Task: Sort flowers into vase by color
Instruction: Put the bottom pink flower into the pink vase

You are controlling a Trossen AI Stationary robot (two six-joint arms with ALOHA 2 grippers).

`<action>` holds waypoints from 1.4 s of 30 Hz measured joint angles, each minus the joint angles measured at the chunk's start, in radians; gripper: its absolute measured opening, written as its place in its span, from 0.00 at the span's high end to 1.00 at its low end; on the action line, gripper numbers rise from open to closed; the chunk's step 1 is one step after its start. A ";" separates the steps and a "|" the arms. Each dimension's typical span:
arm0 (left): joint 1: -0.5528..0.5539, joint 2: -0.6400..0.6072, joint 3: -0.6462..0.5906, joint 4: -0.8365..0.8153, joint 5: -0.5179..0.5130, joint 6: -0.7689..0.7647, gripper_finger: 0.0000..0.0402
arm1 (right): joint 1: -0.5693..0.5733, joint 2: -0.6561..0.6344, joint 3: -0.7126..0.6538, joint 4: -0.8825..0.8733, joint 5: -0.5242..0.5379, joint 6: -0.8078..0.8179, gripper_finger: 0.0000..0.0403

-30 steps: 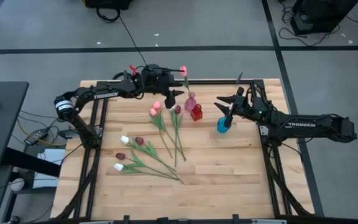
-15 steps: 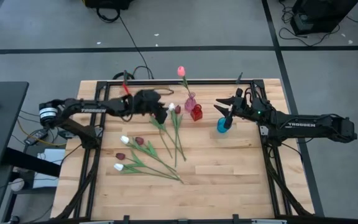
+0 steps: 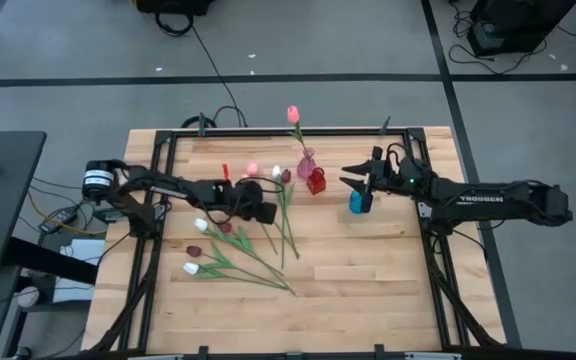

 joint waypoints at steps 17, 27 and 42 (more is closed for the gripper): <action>0.093 0.117 0.002 0.080 0.078 -0.079 0.60 | 0.001 0.072 0.000 0.090 -0.056 -0.020 0.63; 0.140 0.134 0.005 0.076 0.067 0.003 0.69 | 0.002 0.076 0.000 0.101 -0.062 -0.020 0.63; 0.160 0.139 0.083 -0.097 0.125 0.144 0.99 | 0.002 0.076 0.000 0.100 -0.064 -0.016 0.63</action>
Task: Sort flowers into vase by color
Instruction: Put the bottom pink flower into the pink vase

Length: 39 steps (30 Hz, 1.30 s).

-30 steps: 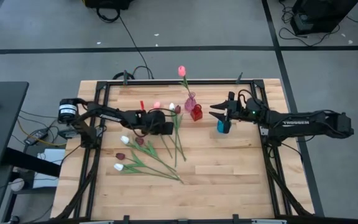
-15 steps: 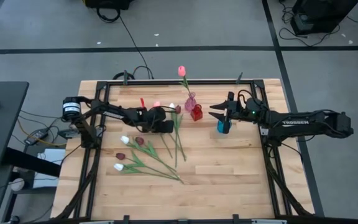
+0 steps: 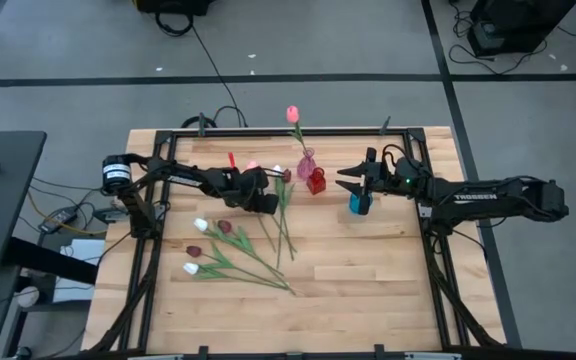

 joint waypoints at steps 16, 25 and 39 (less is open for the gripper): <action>-0.046 -0.002 0.040 0.002 -0.026 -0.192 0.57 | 0.000 0.000 0.000 -0.001 0.000 -0.007 0.63; -0.017 0.033 0.042 0.016 -0.012 -0.302 0.49 | 0.000 0.000 0.000 -0.001 -0.001 -0.010 0.63; 0.077 0.059 0.043 0.028 0.108 -0.328 0.70 | 0.000 0.000 0.000 -0.001 -0.012 -0.017 0.63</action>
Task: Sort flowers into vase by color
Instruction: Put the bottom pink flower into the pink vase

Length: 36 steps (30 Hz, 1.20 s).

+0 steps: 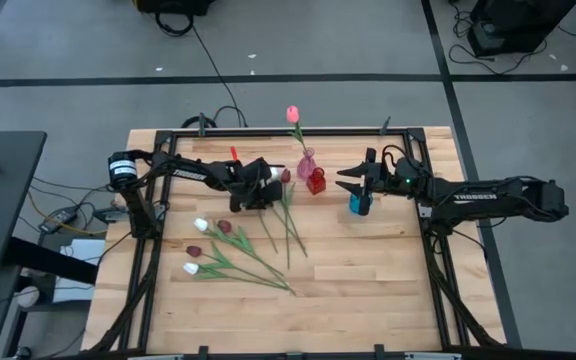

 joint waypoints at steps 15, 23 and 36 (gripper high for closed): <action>-0.020 -0.035 0.028 -0.092 0.001 0.191 0.99 | 0.000 0.000 0.000 -0.033 -0.022 0.016 0.63; -0.039 -0.075 0.205 -0.528 -0.031 0.407 1.00 | 0.000 0.000 0.000 -0.052 -0.016 0.032 0.63; -0.069 -0.076 0.238 -0.698 -0.129 0.370 0.64 | 0.001 0.000 0.000 -0.023 -0.015 0.059 0.63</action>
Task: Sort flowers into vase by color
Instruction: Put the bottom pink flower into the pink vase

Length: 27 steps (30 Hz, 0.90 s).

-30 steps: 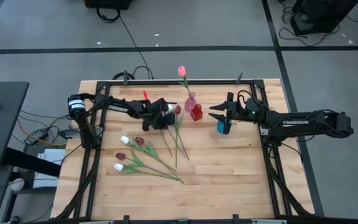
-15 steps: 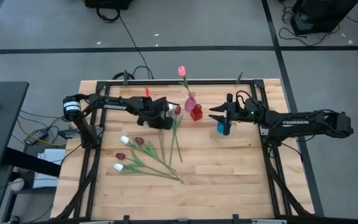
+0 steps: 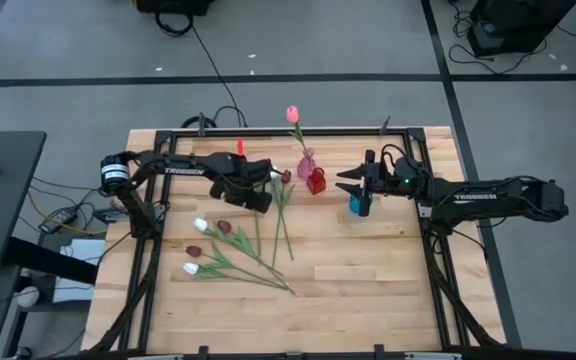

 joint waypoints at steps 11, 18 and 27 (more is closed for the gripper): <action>-0.022 0.031 -0.039 0.135 0.006 -0.104 0.58 | 0.000 0.000 0.000 0.000 -0.018 -0.003 0.63; -0.029 0.099 -0.039 0.172 0.005 -0.088 0.58 | 0.005 0.000 0.000 -0.002 -0.029 0.007 0.63; -0.019 0.117 -0.039 0.178 -0.059 0.015 0.71 | 0.035 0.000 0.000 0.028 -0.018 0.002 0.63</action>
